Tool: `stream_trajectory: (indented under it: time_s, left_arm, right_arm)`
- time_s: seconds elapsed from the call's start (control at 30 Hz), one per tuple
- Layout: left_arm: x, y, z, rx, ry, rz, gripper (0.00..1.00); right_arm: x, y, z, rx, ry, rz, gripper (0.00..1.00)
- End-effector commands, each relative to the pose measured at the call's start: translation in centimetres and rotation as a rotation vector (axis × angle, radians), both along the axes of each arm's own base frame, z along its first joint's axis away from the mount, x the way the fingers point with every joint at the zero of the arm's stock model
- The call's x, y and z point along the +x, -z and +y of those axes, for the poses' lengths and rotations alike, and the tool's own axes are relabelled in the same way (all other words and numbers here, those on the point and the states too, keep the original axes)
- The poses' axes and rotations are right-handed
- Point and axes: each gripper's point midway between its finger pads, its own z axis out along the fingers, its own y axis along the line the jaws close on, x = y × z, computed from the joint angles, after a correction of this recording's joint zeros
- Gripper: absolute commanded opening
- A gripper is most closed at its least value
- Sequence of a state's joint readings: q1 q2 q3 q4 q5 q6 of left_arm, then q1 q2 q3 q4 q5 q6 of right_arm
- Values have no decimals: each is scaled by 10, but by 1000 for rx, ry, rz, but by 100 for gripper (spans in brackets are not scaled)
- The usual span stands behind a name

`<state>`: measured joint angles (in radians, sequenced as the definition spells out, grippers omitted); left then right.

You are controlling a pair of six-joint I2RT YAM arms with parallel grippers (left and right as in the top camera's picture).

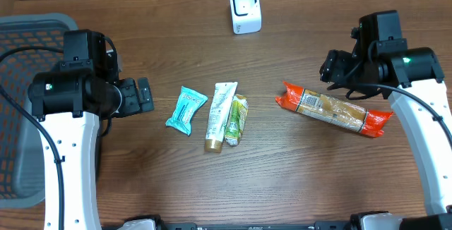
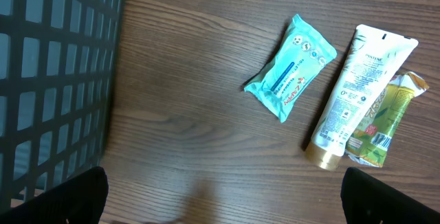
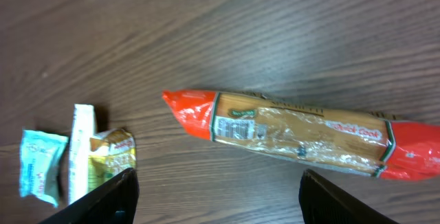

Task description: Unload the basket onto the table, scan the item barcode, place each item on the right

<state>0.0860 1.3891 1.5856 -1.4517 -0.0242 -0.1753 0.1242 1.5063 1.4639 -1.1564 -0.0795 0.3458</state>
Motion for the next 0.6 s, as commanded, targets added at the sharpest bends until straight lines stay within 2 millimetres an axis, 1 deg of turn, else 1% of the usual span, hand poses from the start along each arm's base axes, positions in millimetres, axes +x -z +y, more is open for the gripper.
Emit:
stream_trajectory:
  time_s: [0.0,0.57]
  left_arm:
    - [1,-3,3,16,13,-5,100]
    - [1,-3,3,16,13,-5,100]
  right_arm:
    - [-1,11,-6,-23,8,26,75]
    - [3,10,-5,-21,8,9,76]
